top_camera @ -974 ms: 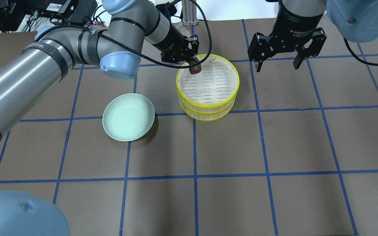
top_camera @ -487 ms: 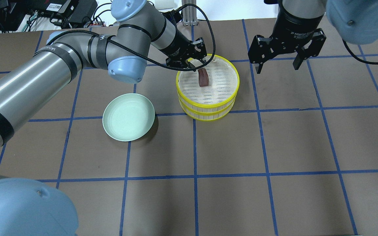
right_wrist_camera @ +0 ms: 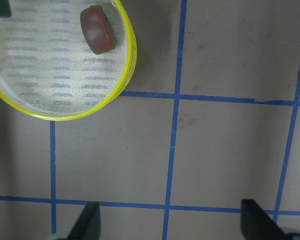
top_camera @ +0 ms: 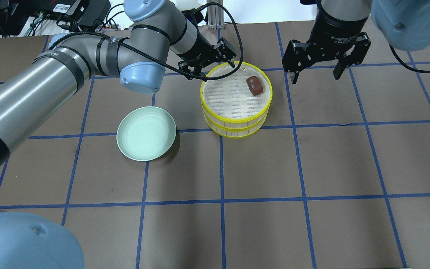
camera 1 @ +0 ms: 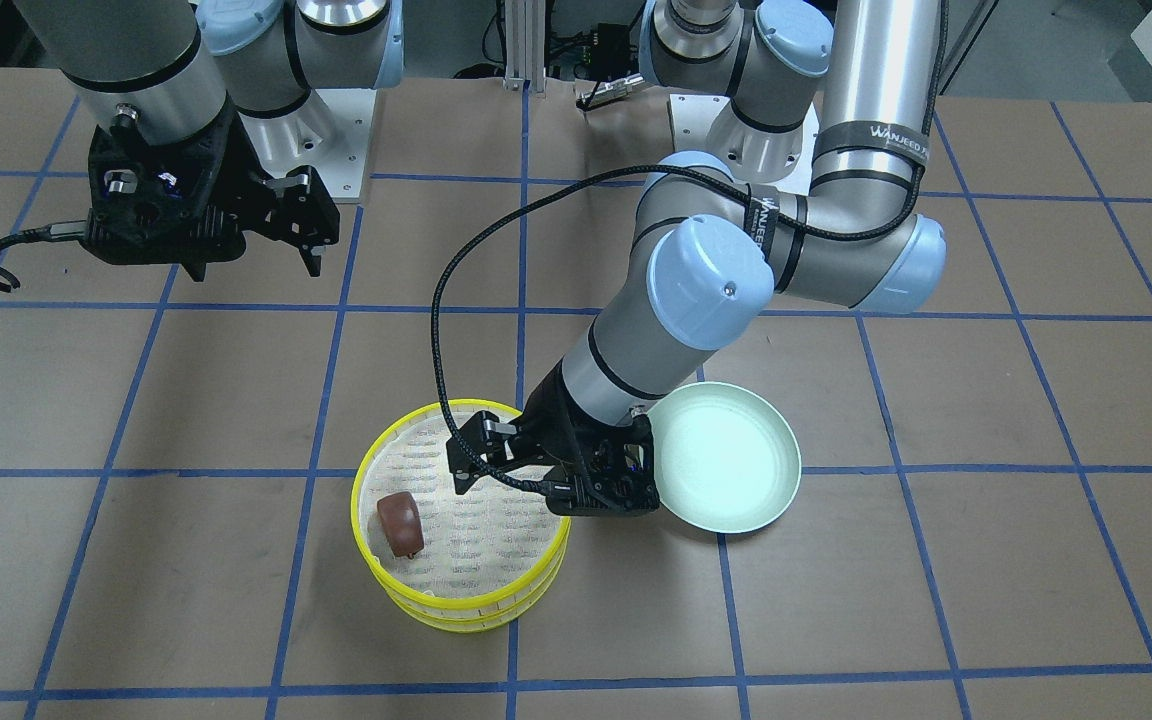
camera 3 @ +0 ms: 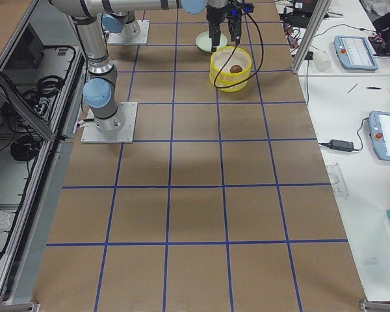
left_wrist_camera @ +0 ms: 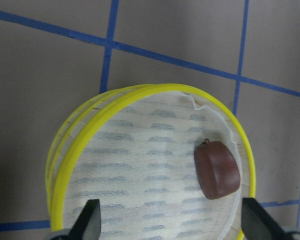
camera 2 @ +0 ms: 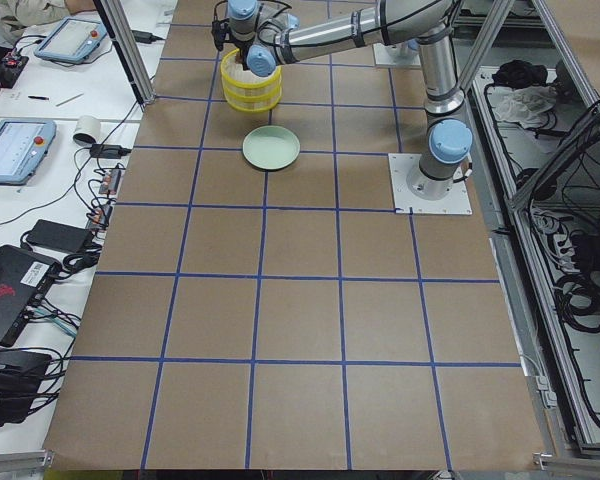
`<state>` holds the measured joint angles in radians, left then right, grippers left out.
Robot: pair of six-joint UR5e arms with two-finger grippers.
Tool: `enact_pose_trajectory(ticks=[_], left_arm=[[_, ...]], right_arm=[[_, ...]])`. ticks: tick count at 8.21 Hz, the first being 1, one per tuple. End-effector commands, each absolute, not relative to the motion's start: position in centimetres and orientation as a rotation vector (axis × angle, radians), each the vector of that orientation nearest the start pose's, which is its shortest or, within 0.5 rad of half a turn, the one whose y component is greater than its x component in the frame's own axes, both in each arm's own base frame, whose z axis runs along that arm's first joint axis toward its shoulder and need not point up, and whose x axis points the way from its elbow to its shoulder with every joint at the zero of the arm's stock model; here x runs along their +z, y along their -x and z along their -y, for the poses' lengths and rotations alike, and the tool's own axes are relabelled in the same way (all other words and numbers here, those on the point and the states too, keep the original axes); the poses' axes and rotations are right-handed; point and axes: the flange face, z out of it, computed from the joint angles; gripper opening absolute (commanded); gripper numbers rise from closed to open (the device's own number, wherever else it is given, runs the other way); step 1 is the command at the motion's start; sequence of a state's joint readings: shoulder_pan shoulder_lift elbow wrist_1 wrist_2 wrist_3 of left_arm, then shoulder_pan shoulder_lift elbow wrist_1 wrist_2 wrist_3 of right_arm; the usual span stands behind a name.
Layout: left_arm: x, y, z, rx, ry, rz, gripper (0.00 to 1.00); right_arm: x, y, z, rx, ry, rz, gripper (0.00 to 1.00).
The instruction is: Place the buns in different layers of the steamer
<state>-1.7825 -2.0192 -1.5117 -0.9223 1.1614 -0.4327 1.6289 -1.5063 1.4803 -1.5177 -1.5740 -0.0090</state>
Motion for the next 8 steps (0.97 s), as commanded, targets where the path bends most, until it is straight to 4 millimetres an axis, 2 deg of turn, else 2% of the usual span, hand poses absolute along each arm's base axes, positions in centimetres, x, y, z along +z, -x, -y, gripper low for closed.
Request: enact_pose_trajectory(ticks=[1, 2, 4, 5, 6, 7, 8], left_arm=[[35.0, 27.6, 60.9, -0.251, 0.190, -3.344, 1.00], [36.2, 25.1, 60.7, -0.242, 0.084, -3.208, 1.00], [40.5, 18.8, 59.3, -0.170, 0.063, -3.070, 1.00], [42.7, 16.4, 58.1, -0.148, 0.075, -3.019, 1.00], [44.1, 14.6, 56.8, -0.094, 0.109, -2.999, 1.00], [45.5, 14.3, 55.5, -0.084, 0.115, -3.001, 1.00], [45.5, 14.2, 54.2, -0.045, 0.115, -3.001, 1.00]], right_arm=[[49.5, -16.3, 50.8, 0.043, 0.106, -3.143, 1.00], [49.5, -16.3, 50.8, 0.043, 0.106, -3.142, 1.00], [49.5, -16.3, 50.8, 0.039, 0.106, -3.140, 1.00], [49.5, -16.3, 50.8, 0.039, 0.104, -3.139, 1.00], [49.5, -16.4, 50.9, 0.029, 0.096, -3.134, 1.00], [49.6, -16.4, 50.8, 0.027, 0.089, -3.135, 1.00], [49.6, -16.4, 50.8, 0.027, 0.086, -3.133, 1.00]])
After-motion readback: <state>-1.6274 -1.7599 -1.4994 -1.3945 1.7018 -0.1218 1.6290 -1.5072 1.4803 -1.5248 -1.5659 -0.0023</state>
